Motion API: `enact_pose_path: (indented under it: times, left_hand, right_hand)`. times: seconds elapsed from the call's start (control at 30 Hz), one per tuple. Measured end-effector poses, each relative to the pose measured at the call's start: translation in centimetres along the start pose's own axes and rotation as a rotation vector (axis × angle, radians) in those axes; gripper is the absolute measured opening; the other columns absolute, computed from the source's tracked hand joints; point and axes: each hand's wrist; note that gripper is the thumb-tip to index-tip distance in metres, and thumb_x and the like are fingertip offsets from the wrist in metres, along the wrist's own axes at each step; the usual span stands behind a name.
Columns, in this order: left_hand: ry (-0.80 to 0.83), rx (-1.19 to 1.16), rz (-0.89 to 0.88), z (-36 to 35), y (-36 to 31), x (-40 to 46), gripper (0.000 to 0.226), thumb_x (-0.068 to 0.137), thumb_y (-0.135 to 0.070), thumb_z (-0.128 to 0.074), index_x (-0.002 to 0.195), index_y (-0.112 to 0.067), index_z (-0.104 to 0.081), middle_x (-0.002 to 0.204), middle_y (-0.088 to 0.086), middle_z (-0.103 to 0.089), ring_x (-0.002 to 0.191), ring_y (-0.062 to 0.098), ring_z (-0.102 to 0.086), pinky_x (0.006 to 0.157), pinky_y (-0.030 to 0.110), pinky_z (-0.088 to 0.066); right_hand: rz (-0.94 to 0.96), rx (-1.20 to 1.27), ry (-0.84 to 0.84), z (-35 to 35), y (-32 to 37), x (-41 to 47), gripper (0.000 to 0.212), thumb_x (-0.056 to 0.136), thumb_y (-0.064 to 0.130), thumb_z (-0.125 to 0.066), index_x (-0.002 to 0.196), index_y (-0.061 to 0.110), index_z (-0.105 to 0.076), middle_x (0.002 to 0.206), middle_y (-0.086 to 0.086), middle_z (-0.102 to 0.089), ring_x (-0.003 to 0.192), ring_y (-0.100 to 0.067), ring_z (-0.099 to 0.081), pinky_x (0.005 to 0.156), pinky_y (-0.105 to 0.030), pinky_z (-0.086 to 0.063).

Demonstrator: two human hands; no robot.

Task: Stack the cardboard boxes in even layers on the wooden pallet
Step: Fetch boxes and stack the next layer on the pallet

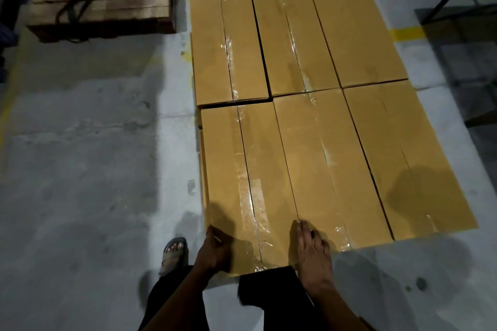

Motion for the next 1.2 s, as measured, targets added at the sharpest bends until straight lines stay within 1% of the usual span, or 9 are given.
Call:
enact_pose_path:
  times: [0.13,0.33,0.53,0.63,0.77,0.9,1.0,1.13,1.2]
  left_hand:
    - [0.027,-0.042,-0.011,0.3,0.6,1.3,0.101,0.074,-0.076,-0.064,0.153,-0.03,-0.024,0.135,0.009,-0.059,0.119,0.032,-0.062,0.102,0.055,-0.053]
    - [0.028,-0.018,0.022,0.7,0.5,2.2,0.087,0.078,-0.054,-0.066,0.151,-0.03,-0.024,0.13,0.009,-0.061,0.111,0.027,-0.062,0.101,0.051,-0.053]
    - [0.021,0.005,0.03,0.8,0.2,2.8,0.09,0.081,-0.067,-0.054,0.154,-0.026,-0.021,0.134,0.02,-0.061,0.12,0.039,-0.063,0.094,0.049,-0.056]
    - [0.016,0.014,0.027,1.1,-0.6,2.1,0.091,0.077,-0.067,-0.053,0.152,-0.024,-0.023,0.128,0.03,-0.062,0.114,0.046,-0.065,0.087,0.057,-0.056]
    - [0.051,0.047,0.013,1.8,-2.6,0.3,0.075,0.082,-0.057,-0.056,0.145,-0.028,-0.028,0.125,0.011,-0.064,0.1,0.031,-0.069,0.078,0.043,-0.06]
    - [0.062,0.081,-0.056,2.4,-2.8,0.2,0.055,0.083,-0.05,-0.058,0.126,-0.02,-0.045,0.112,0.01,-0.064,0.082,0.03,-0.07,0.06,0.045,-0.061]
    - [0.049,0.103,-0.098,3.0,-0.6,1.8,0.062,0.08,-0.051,-0.06,0.134,-0.024,-0.045,0.12,0.016,-0.067,0.096,0.033,-0.071,0.08,0.057,-0.061]
    - [-0.026,0.216,-0.209,4.0,-2.8,-0.7,0.087,0.086,-0.047,-0.051,0.16,-0.007,-0.029,0.16,0.019,-0.043,0.141,0.037,-0.049,0.115,0.048,-0.044]
    - [-0.027,0.218,-0.248,4.9,-6.4,-4.9,0.089,0.084,-0.038,-0.051,0.162,-0.005,-0.025,0.165,0.015,-0.034,0.147,0.035,-0.041,0.119,0.046,-0.038]
  right_hand:
    - [-0.012,0.007,-0.027,-0.6,0.1,0.4,0.152,0.065,0.052,-0.088,0.155,0.013,0.027,0.172,-0.012,-0.009,0.147,-0.04,-0.032,0.118,-0.052,-0.034]
    - [-0.004,-0.111,0.038,0.3,0.5,0.5,0.132,0.066,0.048,-0.088,0.165,0.022,-0.005,0.167,-0.011,-0.021,0.143,-0.04,-0.037,0.112,-0.052,-0.04]
    - [-0.005,-0.128,0.077,-1.1,-0.2,1.2,0.134,0.048,0.042,-0.097,0.161,0.028,-0.026,0.156,-0.015,-0.039,0.127,-0.043,-0.049,0.095,-0.055,-0.052]
    - [0.0,-0.139,0.05,-0.7,0.0,1.3,0.126,0.063,0.044,-0.091,0.163,0.031,-0.016,0.163,-0.014,-0.028,0.136,-0.042,-0.042,0.104,-0.054,-0.047]
    - [0.022,-0.167,0.008,-0.5,0.4,1.1,0.117,0.083,0.044,-0.077,0.163,0.031,0.008,0.17,-0.012,-0.002,0.149,-0.04,-0.022,0.118,-0.051,-0.032]
    - [0.024,-0.134,0.039,0.2,0.4,0.9,0.111,0.086,0.042,-0.074,0.163,0.031,0.004,0.17,-0.009,0.0,0.151,-0.04,-0.018,0.119,-0.051,-0.03]
    - [0.037,-0.086,0.039,0.9,0.2,0.6,0.096,0.087,0.03,-0.073,0.162,0.029,-0.013,0.169,-0.006,-0.01,0.148,-0.033,-0.027,0.113,-0.048,-0.04]
    - [0.025,-0.022,0.003,3.0,0.5,-0.9,0.081,0.09,0.013,-0.064,0.159,0.026,-0.023,0.167,-0.001,-0.019,0.142,-0.029,-0.036,0.105,-0.043,-0.045]
    - [0.003,0.028,-0.024,4.0,0.4,-1.9,0.077,0.091,0.011,-0.061,0.159,0.024,-0.025,0.168,-0.002,-0.02,0.142,-0.03,-0.037,0.105,-0.043,-0.046]
Point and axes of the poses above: each hand's wrist, its own x-axis towards the middle knuckle, its own z-axis out of the back of the hand, y = z × x
